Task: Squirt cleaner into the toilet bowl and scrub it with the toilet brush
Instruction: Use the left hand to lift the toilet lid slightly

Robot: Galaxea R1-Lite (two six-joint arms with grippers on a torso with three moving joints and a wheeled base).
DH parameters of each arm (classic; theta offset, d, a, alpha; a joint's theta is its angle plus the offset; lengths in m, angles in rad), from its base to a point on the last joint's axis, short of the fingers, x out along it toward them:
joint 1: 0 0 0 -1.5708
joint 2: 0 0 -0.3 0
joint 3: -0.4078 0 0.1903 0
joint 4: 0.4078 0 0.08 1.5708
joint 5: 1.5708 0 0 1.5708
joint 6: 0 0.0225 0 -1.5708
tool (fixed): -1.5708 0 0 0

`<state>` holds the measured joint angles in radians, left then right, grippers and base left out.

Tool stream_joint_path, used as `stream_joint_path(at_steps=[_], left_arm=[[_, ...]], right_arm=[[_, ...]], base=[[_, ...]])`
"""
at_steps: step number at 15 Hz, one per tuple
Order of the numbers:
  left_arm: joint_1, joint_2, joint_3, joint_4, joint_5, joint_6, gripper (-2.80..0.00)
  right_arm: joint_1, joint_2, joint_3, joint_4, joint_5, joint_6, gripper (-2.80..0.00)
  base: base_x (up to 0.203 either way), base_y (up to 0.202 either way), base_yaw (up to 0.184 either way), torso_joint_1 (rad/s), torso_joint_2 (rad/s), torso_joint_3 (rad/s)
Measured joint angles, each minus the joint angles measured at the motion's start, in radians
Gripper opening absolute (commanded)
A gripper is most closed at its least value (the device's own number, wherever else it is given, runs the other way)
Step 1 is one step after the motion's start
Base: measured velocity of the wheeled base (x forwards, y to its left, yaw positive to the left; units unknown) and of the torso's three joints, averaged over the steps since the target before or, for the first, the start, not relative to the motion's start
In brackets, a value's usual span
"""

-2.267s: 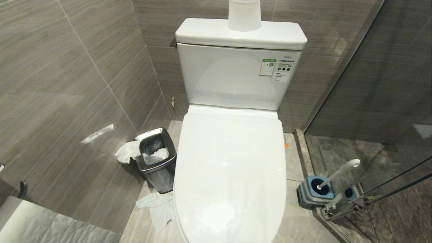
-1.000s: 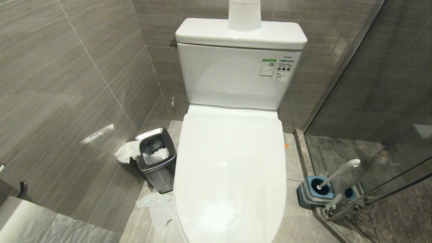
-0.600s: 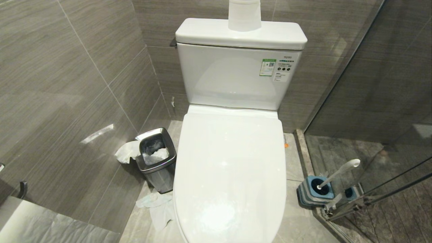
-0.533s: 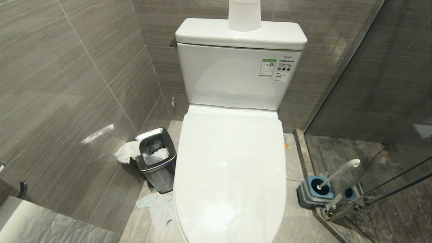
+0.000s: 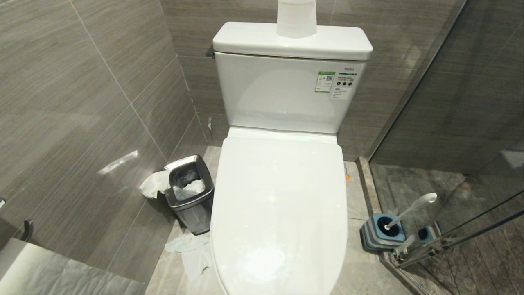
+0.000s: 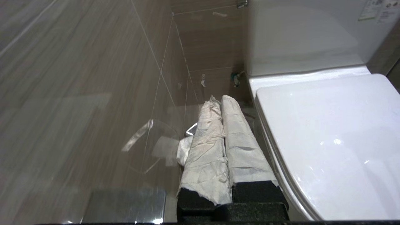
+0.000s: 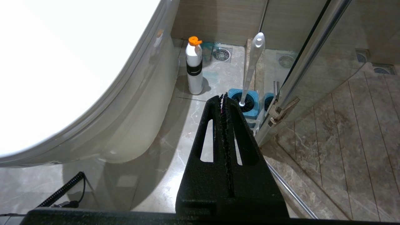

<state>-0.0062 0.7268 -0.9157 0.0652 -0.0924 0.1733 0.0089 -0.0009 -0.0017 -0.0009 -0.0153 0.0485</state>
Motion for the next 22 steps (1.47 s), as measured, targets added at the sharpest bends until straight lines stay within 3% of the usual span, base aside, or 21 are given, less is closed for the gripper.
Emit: stream_joint_path(at_steps=[4, 7, 16, 22], left_arm=[[-0.011, 0.268, -0.156, -0.167, -0.014, -0.004, -2.80], [-0.039, 0.410, -0.261, -0.220, -0.016, -0.011, -2.80], [-0.059, 0.543, -0.262, -0.212, -0.012, -0.013, -2.80], [-0.126, 0.603, -0.236, -0.212, -0.006, 0.004, -2.80]], right_arm=[[0.000, 0.000, 0.000, 0.000, 0.000, 0.000, -2.80], [0.000, 0.000, 0.000, -0.001, 0.000, 0.000, -2.80], [0.000, 0.000, 0.000, 0.000, 0.000, 0.000, -2.80], [0.000, 0.000, 0.000, 0.000, 0.000, 0.000, -2.80]], base=[[0.000, 0.000, 0.000, 0.000, 0.00, 0.000], [0.000, 0.000, 0.000, 0.000, 0.00, 0.000], [0.000, 0.000, 0.000, 0.000, 0.00, 0.000], [0.000, 0.000, 0.000, 0.000, 0.00, 0.000]])
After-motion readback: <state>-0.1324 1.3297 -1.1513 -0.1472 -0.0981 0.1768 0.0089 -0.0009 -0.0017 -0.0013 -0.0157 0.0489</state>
